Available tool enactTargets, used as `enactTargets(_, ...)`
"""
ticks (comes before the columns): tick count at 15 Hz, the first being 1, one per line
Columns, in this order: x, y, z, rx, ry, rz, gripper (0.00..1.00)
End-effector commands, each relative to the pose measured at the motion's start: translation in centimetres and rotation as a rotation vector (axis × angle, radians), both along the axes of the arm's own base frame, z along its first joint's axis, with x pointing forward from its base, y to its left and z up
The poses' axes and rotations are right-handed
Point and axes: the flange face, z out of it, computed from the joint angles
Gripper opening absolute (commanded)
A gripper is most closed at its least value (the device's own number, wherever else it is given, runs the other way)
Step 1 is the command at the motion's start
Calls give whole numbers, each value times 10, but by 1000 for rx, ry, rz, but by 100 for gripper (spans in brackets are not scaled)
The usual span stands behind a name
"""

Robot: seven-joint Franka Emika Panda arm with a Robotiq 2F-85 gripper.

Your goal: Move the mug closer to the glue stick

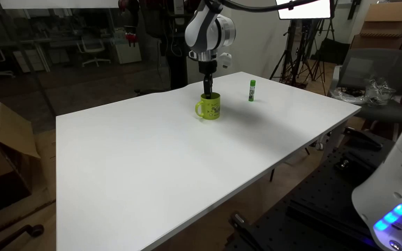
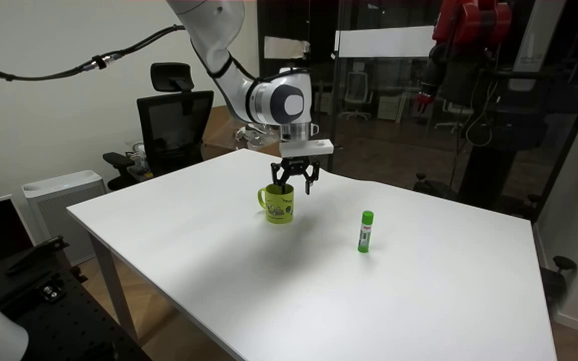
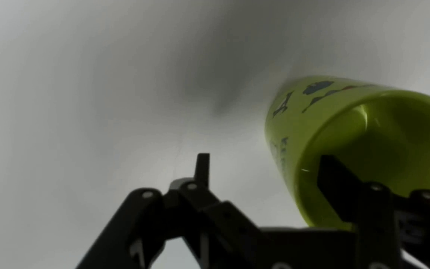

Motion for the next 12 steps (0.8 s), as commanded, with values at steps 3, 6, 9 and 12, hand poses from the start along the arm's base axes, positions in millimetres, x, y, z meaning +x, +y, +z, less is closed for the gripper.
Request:
enactTargets(3,12,6,2,-15,-7,29,33)
enactTargets(6,14,10,4,-18,-13,39,12)
enactTargets(9,15,14,4,-17,-16,48,0)
enactTargets(12,16,16,5,-16,-18,53,2)
